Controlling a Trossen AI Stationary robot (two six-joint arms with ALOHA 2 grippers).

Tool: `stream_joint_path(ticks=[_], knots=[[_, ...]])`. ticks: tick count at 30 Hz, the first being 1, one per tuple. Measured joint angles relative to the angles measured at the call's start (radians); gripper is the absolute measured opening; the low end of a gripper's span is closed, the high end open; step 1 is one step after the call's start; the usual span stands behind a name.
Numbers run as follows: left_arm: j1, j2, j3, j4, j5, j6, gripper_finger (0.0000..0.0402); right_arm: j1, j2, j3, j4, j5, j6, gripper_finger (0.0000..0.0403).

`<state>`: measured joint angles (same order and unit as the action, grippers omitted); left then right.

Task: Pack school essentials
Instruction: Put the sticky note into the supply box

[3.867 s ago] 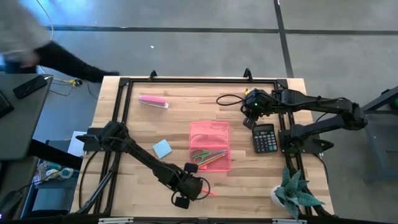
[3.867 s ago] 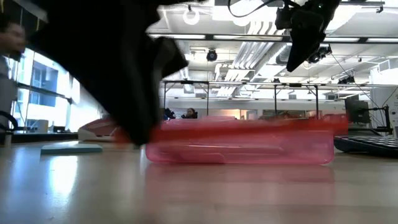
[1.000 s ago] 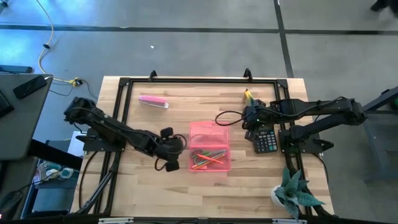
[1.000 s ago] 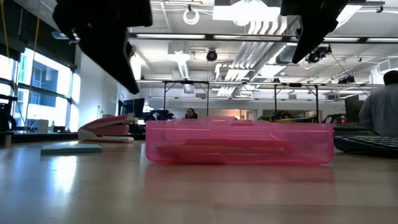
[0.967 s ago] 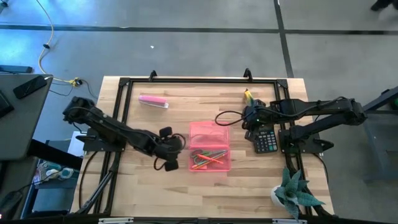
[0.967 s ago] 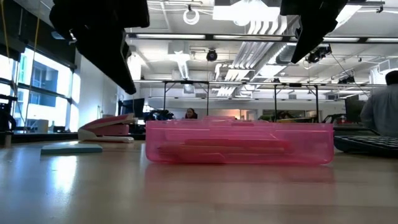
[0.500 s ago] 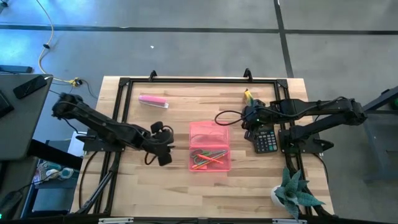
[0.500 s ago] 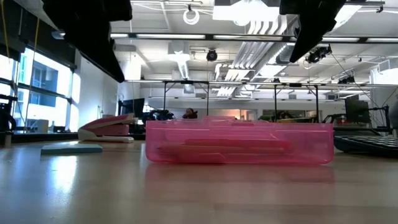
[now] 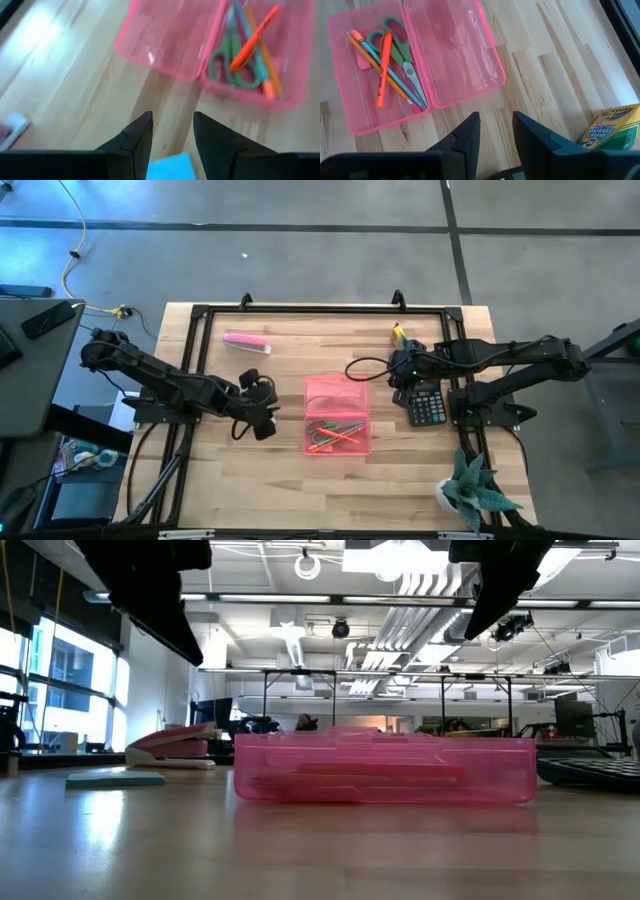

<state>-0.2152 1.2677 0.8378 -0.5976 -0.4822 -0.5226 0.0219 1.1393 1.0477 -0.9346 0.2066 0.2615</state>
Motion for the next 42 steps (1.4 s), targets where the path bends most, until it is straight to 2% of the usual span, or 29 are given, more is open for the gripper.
stream_joint_path(ticks=[9,17,20,25,34,42], knots=[[0.025,-0.019,0.0,-0.194,0.0,-0.166,0.0131,0.0,0.0,0.0,0.004,0.0,0.0,0.0107],[0.025,-0.006,0.001,-0.22,0.011,-0.297,0.0131,0.0,0.0,0.0,0.004,0.0,0.0,0.0107],[0.025,-0.005,0.001,-0.242,0.036,-0.353,0.0142,0.0,0.0,0.0,0.004,0.0,0.0,0.0107],[0.024,0.041,0.001,-0.283,0.131,-0.509,0.0205,0.0,0.0,0.0,0.005,0.0,0.0,0.0107],[-0.014,0.143,0.001,-0.275,0.158,-0.525,0.0386,0.0,0.0,0.0,0.005,0.0,0.0,0.0107],[-0.049,0.183,0.001,-0.241,0.158,-0.53,0.0398,0.0,0.0,0.0,0.011,0.0,0.0,0.0107]])
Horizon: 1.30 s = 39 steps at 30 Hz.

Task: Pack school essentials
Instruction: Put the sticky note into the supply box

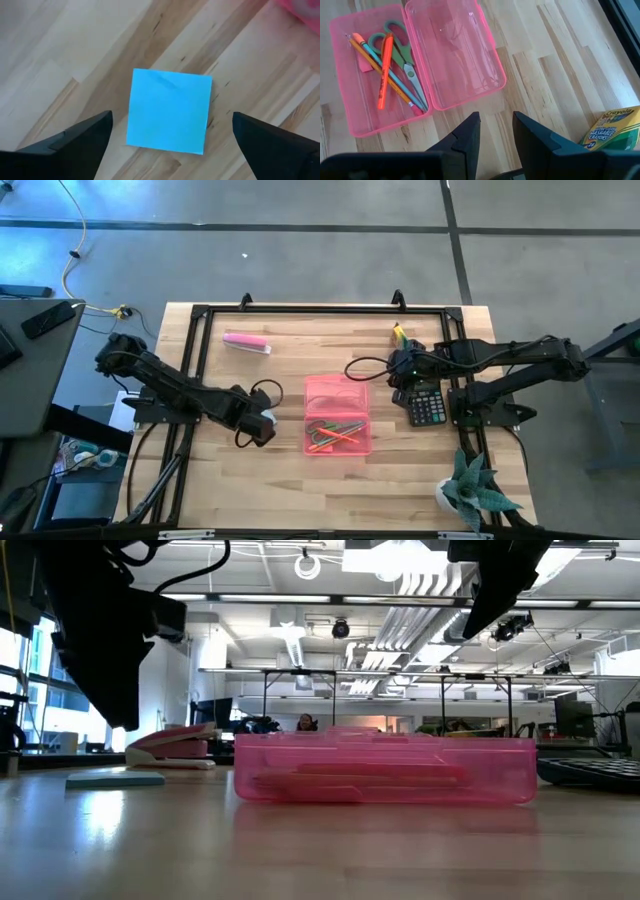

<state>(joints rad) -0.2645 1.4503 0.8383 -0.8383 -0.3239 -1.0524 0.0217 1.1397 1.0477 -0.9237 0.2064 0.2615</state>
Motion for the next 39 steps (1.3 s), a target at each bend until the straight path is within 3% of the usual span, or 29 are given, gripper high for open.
stream_joint_path(ticks=[6,15,39], knots=[[-0.007,0.017,-0.01,0.017,0.021,0.037,0.04,0.0,0.0,0.0,0.002,0.0,0.0,0.0107],[0.036,0.009,-0.164,0.229,0.105,0.069,0.04,0.0,0.0,0.0,0.002,0.0,0.0,0.0107],[0.059,0.03,-0.242,0.343,0.076,0.077,0.0395,0.0,0.0,0.0,0.004,0.0,0.0,0.0107]])
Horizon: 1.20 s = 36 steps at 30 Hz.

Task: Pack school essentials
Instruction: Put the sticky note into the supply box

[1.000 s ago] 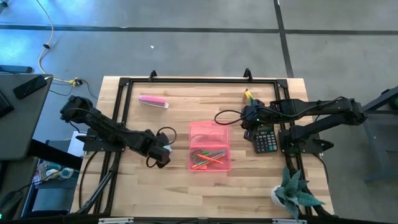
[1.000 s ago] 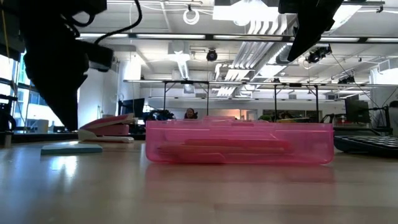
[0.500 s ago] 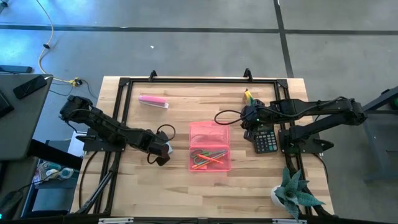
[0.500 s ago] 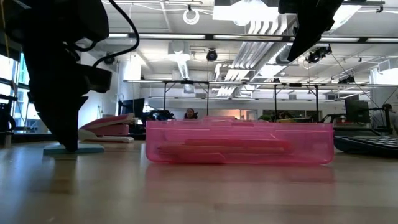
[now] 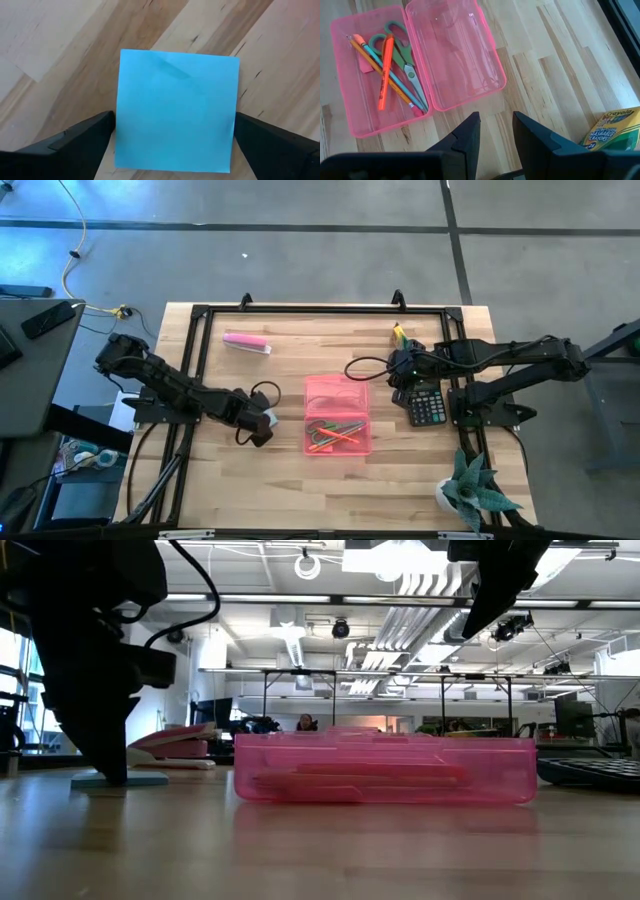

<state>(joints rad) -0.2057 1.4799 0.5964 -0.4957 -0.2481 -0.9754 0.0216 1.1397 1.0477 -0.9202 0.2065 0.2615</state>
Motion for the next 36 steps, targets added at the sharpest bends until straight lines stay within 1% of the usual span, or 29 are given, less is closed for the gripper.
stream_joint_path(ticks=[12,17,26,32,36], knots=[[-0.053,0.006,-0.005,0.004,-0.076,-0.053,0.0348,0.0,0.0,0.0,0.001,0.0,0.0,0.0107],[-0.075,0.007,-0.006,0.014,-0.116,-0.079,0.034,0.0,0.0,0.0,0.001,0.0,0.0,0.0107],[-0.112,0.01,-0.005,0.111,-0.162,-0.02,0.0339,0.0,0.0,0.0,0.001,0.0,0.0,0.0107],[-0.118,0.01,0.035,0.11,-0.173,0.041,0.0339,0.0,0.0,0.0,0.001,0.0,0.0,0.0107],[-0.118,0.009,0.072,0.106,-0.202,0.099,0.0339,0.0,0.0,0.0,0.001,0.0,0.0,0.0107]])
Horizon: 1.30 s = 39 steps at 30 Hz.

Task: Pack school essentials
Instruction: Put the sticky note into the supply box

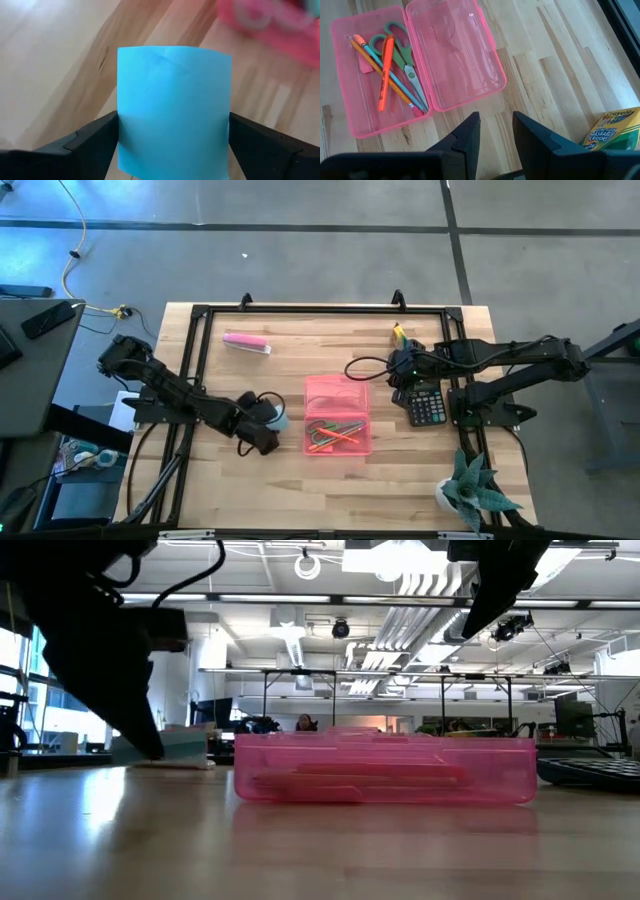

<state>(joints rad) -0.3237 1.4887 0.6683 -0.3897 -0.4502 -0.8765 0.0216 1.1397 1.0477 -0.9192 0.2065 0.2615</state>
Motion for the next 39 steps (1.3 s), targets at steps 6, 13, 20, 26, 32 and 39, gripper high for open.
stream_joint_path(ticks=[6,13,20,26,32,39], knots=[[0.0,-0.002,0.076,-0.002,-0.008,0.112,0.0339,0.0,0.0,0.0,0.0,0.0,0.0,0.0107],[0.012,0.005,0.161,0.007,-0.034,0.251,0.0339,0.0,0.0,0.0,0.0,0.0,0.0,0.0107],[0.031,0.067,0.238,0.081,-0.036,0.431,0.0339,0.0,0.0,0.0,0.003,0.0,0.0,0.0107],[0.038,0.176,0.331,0.094,-0.011,0.505,0.0339,0.0,0.0,0.0,0.01,0.0,0.0,0.0107],[0.037,0.28,0.443,0.098,-0.001,0.561,0.0339,0.0,0.0,0.0,0.015,0.0,0.0,0.0107],[0.043,0.344,0.506,0.091,0.014,0.551,0.0339,0.0,0.0,0.0,0.026,0.0,0.0,0.0107]])
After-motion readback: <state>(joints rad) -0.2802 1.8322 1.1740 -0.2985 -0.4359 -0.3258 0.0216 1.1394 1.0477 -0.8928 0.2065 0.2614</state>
